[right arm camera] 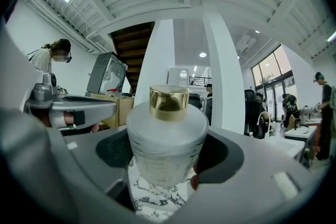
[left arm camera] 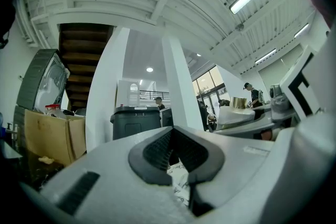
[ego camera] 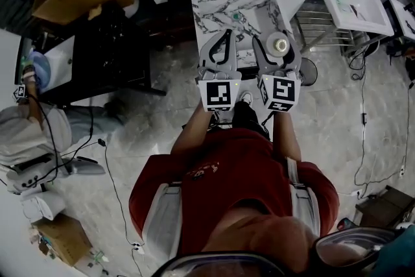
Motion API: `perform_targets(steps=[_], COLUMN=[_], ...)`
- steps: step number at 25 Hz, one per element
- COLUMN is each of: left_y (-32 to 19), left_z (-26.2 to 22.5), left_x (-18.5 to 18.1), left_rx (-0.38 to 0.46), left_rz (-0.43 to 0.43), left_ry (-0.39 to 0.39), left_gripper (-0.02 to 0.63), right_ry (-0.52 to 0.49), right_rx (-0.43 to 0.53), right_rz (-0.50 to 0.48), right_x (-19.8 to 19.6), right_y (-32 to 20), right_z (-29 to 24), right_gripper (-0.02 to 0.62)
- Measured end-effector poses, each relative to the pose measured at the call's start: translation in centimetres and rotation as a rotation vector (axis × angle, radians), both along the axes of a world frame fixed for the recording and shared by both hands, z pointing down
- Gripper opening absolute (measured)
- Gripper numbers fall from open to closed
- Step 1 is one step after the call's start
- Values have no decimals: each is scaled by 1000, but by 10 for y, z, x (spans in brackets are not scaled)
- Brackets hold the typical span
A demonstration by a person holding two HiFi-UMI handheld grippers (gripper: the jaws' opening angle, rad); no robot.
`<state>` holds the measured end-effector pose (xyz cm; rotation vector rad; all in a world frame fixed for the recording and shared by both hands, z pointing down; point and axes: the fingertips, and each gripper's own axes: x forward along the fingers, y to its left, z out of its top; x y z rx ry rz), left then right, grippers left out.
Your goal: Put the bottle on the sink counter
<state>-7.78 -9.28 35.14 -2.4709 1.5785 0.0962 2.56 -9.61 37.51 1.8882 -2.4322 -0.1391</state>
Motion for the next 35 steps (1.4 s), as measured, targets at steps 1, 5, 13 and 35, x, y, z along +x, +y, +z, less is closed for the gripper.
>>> perform_targets(steps=[1, 5, 13, 35], left_y=[-6, -29, -82, -204], left_z=[0, -8, -7, -10], left_x=[3, 15, 42, 117], left_rx=[-1, 27, -10, -21], left_rz=[1, 4, 3, -62], left_ry=[-1, -6, -26, -46], left_gripper=[3, 3, 3, 3], right_ry=[-1, -8, -10, -48], right_rx=[2, 10, 5, -17], right_rz=[1, 4, -5, -68], right_x=[3, 16, 41, 115], right_y=[-5, -30, -83, -213], right_z=[-1, -5, -5, -1], right_gripper=[342, 342, 342, 342])
